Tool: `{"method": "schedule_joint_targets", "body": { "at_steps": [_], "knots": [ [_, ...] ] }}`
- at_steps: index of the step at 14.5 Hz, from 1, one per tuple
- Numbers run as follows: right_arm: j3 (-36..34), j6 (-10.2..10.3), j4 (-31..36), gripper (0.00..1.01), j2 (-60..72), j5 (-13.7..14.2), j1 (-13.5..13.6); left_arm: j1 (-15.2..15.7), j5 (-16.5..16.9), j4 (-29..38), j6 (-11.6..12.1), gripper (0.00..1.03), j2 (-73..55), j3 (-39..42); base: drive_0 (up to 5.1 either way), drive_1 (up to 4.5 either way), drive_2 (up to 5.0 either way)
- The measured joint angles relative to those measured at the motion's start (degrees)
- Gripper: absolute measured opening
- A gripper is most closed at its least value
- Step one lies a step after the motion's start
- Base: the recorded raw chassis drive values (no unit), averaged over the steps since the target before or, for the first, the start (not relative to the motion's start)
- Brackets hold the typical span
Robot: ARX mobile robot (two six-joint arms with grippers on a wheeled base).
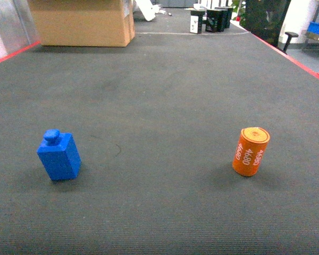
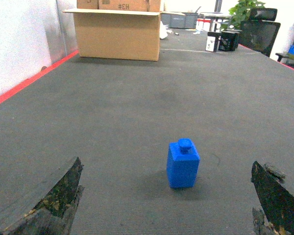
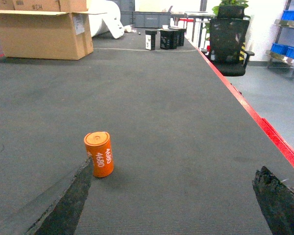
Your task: Sort blue parts and orange caps into right shelf containers
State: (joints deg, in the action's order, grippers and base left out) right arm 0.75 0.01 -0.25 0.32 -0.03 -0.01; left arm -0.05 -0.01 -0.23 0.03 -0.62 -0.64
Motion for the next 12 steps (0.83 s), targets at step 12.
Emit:
{"method": "schedule_joint_targets", "body": {
  "at_steps": [12],
  "knots": [
    [0.00, 0.00, 0.00, 0.98, 0.00, 0.02, 0.00, 0.00, 0.00, 0.00, 0.00, 0.98, 0.00, 0.00, 0.0, 0.00, 0.0]
  ]
}}
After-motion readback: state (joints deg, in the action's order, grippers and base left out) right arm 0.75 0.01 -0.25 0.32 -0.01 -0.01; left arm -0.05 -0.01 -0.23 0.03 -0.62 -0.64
